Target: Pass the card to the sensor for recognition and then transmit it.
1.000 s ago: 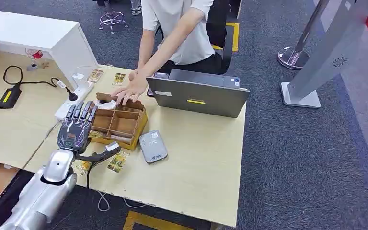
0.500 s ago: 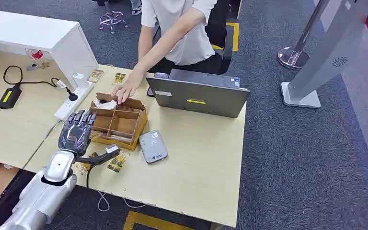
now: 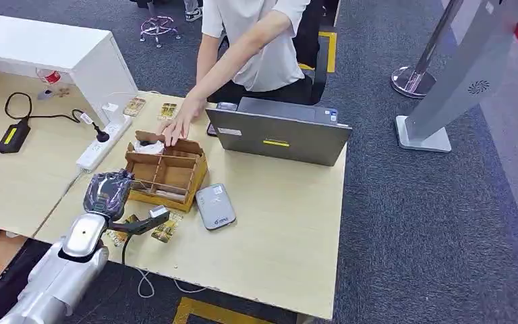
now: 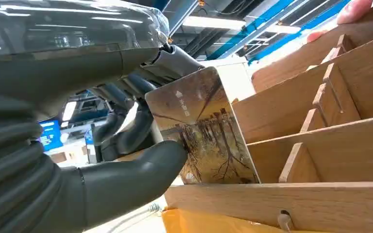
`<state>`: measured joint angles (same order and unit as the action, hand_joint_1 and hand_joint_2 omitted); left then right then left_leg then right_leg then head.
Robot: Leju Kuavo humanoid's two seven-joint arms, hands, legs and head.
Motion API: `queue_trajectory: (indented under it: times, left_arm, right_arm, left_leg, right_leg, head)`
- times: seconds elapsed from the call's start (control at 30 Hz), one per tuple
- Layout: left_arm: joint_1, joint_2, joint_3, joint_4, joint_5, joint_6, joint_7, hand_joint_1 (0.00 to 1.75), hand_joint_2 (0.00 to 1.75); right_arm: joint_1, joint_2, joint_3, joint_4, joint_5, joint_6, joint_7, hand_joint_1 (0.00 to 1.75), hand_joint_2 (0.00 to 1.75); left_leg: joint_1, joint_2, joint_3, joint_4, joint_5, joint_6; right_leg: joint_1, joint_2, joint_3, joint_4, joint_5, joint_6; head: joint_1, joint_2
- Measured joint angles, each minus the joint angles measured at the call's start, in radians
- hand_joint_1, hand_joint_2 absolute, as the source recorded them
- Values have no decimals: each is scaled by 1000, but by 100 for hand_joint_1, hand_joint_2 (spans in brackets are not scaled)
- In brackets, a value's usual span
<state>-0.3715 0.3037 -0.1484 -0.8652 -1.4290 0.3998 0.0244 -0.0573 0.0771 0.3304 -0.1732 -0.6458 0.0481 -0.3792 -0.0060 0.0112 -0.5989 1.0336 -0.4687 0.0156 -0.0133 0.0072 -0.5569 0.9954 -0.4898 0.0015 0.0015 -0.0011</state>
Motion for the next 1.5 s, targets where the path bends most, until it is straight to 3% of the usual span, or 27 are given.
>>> queue_trajectory:
  times: [0.33, 0.63, 0.73, 0.87, 1.0, 1.17, 1.3, 1.33, 1.5]
  left_arm:
    - [6, 2, 0, -3, -4, 100, 22, 175, 175]
    - [7, 2, -9, -117, 19, 92, -9, 175, 175]
    - [-13, 2, -24, -180, 31, 58, -12, 175, 175]
    - [-98, 2, -55, -248, 49, 15, -17, 175, 175]
    - [-247, -2, -78, -256, 63, -7, -18, 175, 175]
    - [-484, -17, -133, -141, 9, -37, 14, 175, 175]
    - [-564, -35, -163, -67, -1, -44, 16, 175, 175]
    - [-572, -38, -165, -55, 0, -44, 19, 0, 175]
    - [-589, -52, -178, -16, 23, -42, 32, 0, 175]
  right_arm:
    - [0, 0, 0, 0, 3, -3, 1, 0, 0]
    - [0, 0, 0, 0, 3, -3, -3, 0, 0]
    - [0, 0, 0, 0, 3, -3, -5, 0, 0]
    - [0, -2, 0, 0, 8, -3, -6, 0, 0]
    - [-4, -3, 0, 0, 23, -2, 5, 0, 0]
    - [-20, -4, 0, -6, 39, -3, 28, 0, 0]
    - [-23, -4, 0, -6, 39, -3, 32, 0, 0]
    - [-23, -4, 0, -6, 38, -3, 32, 0, 0]
    - [-23, -5, 0, -6, 34, -3, 32, 0, 0]
  left_leg:
    - [0, 0, 0, 0, 0, 0]
    - [0, 0, 0, 0, 0, 0]
    - [0, 0, 0, 0, 0, 0]
    - [0, 0, 0, 1, 1, 0]
    - [0, 0, -1, 1, 2, 0]
    - [0, 0, -2, 1, 5, 1]
    - [0, 0, -2, 1, 5, 1]
    - [0, 0, -2, 1, 5, 1]
    - [0, 0, -2, 1, 5, 1]
  right_leg:
    - [0, 0, 0, 0, 0, 0]
    - [0, 0, 0, 0, 0, 0]
    - [0, 0, 0, 0, 1, 0]
    - [0, -1, -1, 0, 2, 1]
    - [0, -1, -1, 0, 3, 1]
    - [0, 0, -2, 0, 6, 2]
    - [0, 0, -2, 0, 6, 2]
    - [0, 0, -2, 0, 6, 2]
    - [0, 0, -2, 0, 6, 2]
  head:
    - [0, 0]
    - [0, 0]
    - [0, 0]
    - [-1, 0]
    - [-1, 0]
    - [1, 0]
    - [1, 0]
    - [1, 0]
    - [2, 0]
